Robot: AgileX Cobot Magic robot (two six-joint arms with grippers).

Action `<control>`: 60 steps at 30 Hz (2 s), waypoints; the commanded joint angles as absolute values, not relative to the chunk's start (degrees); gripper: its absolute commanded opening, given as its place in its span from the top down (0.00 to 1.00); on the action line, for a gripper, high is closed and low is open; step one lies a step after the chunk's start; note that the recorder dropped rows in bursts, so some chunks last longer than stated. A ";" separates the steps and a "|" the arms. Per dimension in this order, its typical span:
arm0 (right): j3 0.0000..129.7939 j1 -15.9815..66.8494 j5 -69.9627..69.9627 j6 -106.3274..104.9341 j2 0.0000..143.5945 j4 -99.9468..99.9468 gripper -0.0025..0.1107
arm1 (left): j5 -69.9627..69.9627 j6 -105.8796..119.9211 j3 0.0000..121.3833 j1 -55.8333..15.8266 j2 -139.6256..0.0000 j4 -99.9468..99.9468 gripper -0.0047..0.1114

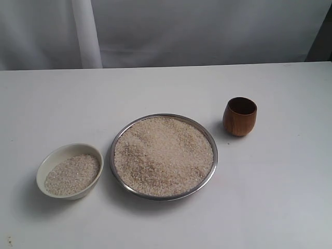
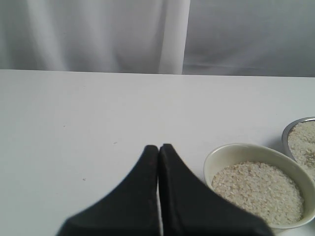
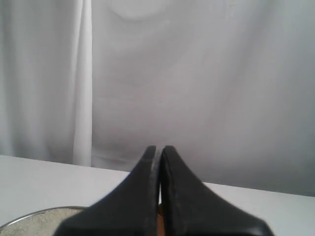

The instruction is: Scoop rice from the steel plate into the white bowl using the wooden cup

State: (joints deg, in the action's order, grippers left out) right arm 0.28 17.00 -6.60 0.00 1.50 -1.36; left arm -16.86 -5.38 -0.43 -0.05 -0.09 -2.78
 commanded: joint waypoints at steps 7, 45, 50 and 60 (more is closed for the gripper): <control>15.60 16.57 -8.17 -1.13 23.12 -3.07 0.98 | -16.30 -5.52 0.00 -0.26 0.00 -2.52 0.96; 23.67 16.57 -63.13 -1.49 98.90 2.87 0.98 | -16.30 -5.52 0.00 -0.26 0.00 -2.52 0.96; 23.67 16.57 -66.69 -1.49 107.77 3.01 0.98 | -16.30 -5.52 0.00 -0.26 0.00 -2.52 0.96; 23.67 16.57 -68.07 -1.49 114.37 3.19 0.98 | -16.30 -5.52 0.00 -0.26 0.00 -2.52 0.96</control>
